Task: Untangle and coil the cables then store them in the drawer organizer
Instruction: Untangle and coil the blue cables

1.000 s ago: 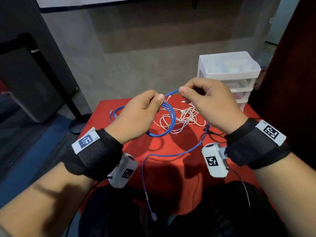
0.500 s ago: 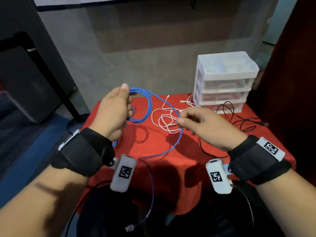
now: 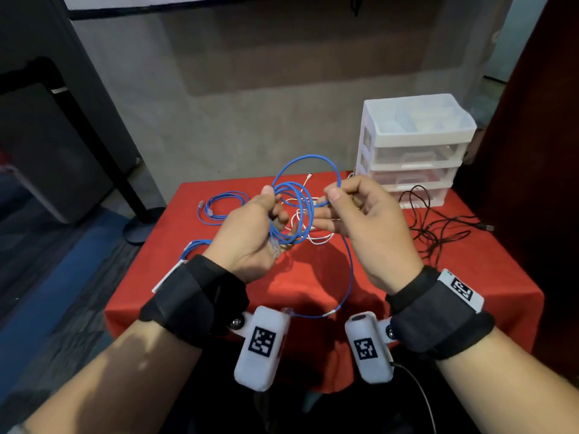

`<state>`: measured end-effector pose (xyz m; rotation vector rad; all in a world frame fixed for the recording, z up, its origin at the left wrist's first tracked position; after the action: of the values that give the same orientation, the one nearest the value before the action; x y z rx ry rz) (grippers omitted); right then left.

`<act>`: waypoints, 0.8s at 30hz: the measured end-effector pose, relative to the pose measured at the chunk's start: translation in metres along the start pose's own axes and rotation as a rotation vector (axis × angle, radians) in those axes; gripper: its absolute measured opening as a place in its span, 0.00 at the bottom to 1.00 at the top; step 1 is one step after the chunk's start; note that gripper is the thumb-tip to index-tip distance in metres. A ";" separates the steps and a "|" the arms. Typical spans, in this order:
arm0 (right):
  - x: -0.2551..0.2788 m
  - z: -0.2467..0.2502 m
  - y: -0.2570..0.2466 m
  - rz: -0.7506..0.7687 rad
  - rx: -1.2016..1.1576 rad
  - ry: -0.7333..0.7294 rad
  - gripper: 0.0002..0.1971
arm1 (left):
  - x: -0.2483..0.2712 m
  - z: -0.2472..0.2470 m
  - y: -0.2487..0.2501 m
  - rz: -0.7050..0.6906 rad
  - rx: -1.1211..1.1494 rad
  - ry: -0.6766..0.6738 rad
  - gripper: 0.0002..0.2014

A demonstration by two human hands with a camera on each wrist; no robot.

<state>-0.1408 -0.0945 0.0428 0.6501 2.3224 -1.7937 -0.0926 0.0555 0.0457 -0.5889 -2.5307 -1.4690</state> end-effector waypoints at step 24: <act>-0.003 0.021 0.003 -0.002 0.442 -0.541 0.22 | 0.016 -0.005 0.022 -0.519 -0.961 -0.288 0.11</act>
<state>-0.1406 -0.1148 0.0355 0.1628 1.5973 -2.1661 -0.0989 0.0649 0.0711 -0.2306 -2.0863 -3.0063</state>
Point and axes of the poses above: each hand's wrist, its own x-axis away from the middle knuckle, its own z-axis out of the back of the hand, y = z × x, the point moved 2 cm from there along -x, towards the middle knuckle, and after that the axes turned 5 degrees about z, right-handed, at the moved point
